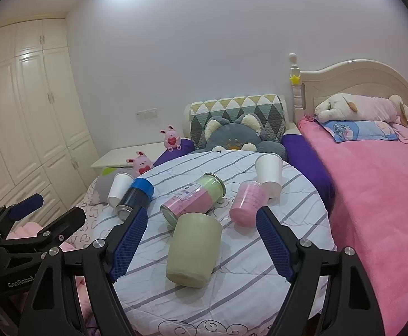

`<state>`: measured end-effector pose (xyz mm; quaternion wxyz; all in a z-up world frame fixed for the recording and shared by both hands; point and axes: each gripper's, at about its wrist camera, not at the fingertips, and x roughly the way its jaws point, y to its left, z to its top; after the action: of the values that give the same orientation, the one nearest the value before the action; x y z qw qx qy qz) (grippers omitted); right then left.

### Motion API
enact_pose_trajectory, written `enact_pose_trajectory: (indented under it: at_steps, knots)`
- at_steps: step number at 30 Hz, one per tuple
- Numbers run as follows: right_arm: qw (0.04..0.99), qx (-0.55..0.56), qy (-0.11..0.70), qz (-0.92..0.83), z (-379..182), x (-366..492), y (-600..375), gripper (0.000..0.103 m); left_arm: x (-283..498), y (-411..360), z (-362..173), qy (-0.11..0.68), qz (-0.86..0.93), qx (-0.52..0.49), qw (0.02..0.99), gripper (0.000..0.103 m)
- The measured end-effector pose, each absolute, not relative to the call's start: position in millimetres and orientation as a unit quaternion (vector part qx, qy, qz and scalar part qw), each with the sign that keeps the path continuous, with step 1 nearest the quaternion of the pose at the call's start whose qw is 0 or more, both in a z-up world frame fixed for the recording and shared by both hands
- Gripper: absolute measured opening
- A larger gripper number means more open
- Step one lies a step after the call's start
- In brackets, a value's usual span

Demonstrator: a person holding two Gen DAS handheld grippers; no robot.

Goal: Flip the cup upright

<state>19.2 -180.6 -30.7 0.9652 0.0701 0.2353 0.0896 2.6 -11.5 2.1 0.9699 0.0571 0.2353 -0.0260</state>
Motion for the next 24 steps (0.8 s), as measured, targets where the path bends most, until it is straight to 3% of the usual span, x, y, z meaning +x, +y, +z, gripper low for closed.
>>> enact_pose_trajectory:
  at_steps: [24]
  knots:
    - [0.965,0.061,0.244,0.076,-30.1,20.3,-186.1,0.081,4.4,-16.7,-9.8,0.244,-0.042,0.040,0.968,0.103]
